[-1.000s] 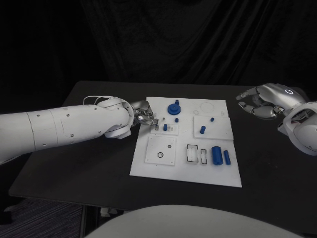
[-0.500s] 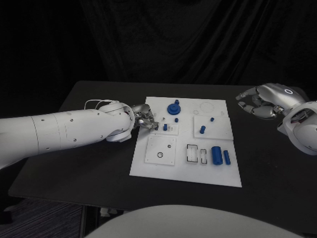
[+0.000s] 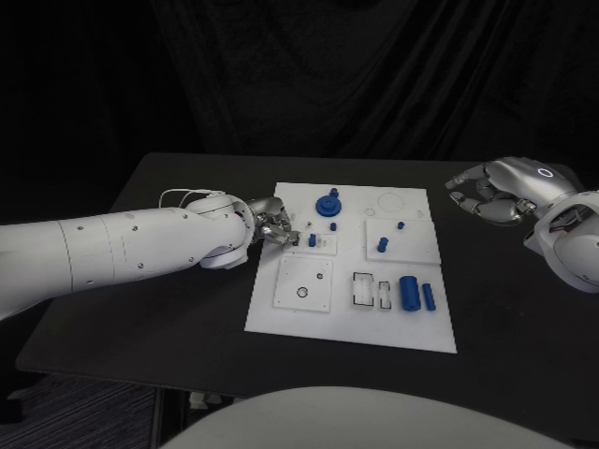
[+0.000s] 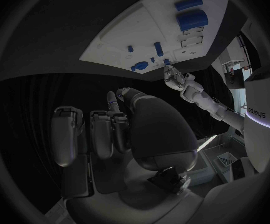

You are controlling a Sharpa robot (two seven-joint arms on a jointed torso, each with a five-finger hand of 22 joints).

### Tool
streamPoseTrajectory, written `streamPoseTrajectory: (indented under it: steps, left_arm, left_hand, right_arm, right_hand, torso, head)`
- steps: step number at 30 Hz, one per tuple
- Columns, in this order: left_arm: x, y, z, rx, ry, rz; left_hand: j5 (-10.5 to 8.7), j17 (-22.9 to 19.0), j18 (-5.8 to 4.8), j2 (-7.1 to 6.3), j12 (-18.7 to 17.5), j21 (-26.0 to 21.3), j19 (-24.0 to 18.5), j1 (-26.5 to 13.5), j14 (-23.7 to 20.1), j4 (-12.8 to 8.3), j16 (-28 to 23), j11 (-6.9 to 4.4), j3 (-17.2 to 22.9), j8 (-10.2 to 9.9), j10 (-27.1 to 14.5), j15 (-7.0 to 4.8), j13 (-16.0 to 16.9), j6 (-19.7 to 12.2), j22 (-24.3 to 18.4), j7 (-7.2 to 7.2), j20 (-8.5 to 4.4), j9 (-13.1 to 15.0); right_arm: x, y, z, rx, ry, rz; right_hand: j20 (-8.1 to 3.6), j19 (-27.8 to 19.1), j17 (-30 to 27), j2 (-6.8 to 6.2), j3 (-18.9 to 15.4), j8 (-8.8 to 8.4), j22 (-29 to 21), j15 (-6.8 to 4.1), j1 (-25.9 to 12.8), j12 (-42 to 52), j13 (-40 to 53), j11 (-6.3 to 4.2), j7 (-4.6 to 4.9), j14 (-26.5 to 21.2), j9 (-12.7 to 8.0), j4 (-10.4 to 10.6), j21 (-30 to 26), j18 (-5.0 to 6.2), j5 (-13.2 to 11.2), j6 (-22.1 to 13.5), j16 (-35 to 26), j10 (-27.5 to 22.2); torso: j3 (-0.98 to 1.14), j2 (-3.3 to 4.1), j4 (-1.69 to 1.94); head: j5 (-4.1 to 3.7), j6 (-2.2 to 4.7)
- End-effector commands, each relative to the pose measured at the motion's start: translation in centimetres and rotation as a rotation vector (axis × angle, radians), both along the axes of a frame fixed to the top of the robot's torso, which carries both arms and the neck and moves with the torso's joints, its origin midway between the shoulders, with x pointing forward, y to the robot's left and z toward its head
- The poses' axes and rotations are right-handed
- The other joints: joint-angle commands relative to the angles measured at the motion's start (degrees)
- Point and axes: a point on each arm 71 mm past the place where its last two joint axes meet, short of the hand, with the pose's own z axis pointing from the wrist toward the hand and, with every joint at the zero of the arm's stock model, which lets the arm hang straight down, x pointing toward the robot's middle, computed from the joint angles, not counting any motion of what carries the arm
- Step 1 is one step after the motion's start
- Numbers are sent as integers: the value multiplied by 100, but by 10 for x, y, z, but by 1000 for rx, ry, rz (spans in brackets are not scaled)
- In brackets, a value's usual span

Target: Assemble the parts on the task board

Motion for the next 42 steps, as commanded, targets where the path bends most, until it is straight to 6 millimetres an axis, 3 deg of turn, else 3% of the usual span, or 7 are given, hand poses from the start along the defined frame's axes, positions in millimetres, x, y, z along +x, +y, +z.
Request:
streamPoseTrajectory:
  steps: [1, 21, 42]
  left_arm:
    - [-3, -2, -3, 2, 12, -16]
    - [-6, -2, -4, 2, 21, -23]
    - [-2, -3, -8, 10, 36, -36]
  left_hand:
    - [-30, 1509, 41, 47, -3, -8, 122, -13, 616, -6, 15, -17, 32, 25, 608, -29, 1504, 35, 1108, -3, -25, 3]
    - [-31, 1509, 51, 50, -3, -57, 104, -8, 616, -57, 15, -24, 81, 33, 608, -34, 1504, 29, 1094, -9, -27, 19]
    - [-541, 1509, 58, 89, -3, -105, 80, -172, 616, -103, 15, -4, 92, 29, 608, -18, 1504, -16, 1085, 8, -15, 50]
  right_arm:
    - [0, -1, -1, -2, 5, -16]
    - [0, 0, -1, -2, 5, -16]
    - [0, -1, -1, -3, 6, -17]
  right_hand:
    - [2, 272, 1100, -18, 32, -25, 1288, 14, -58, 31, 1509, -3, -10, 503, -5, -5, -38, 74, 33, 15, -18, 597]
    - [2, 272, 1100, -18, 32, -25, 1288, 14, -58, 31, 1509, -3, -10, 503, -5, -5, -38, 74, 33, 15, -18, 597]
    - [2, 272, 1100, -18, 32, -25, 1288, 14, -58, 31, 1509, -3, -10, 503, -5, -5, -38, 74, 33, 15, -18, 597]
  torso:
    - [2, -1, 3]
    - [1, 1, -2]
    - [2, -5, -5]
  head:
    - [4, 0]
    - [36, 0]
    - [25, 0]
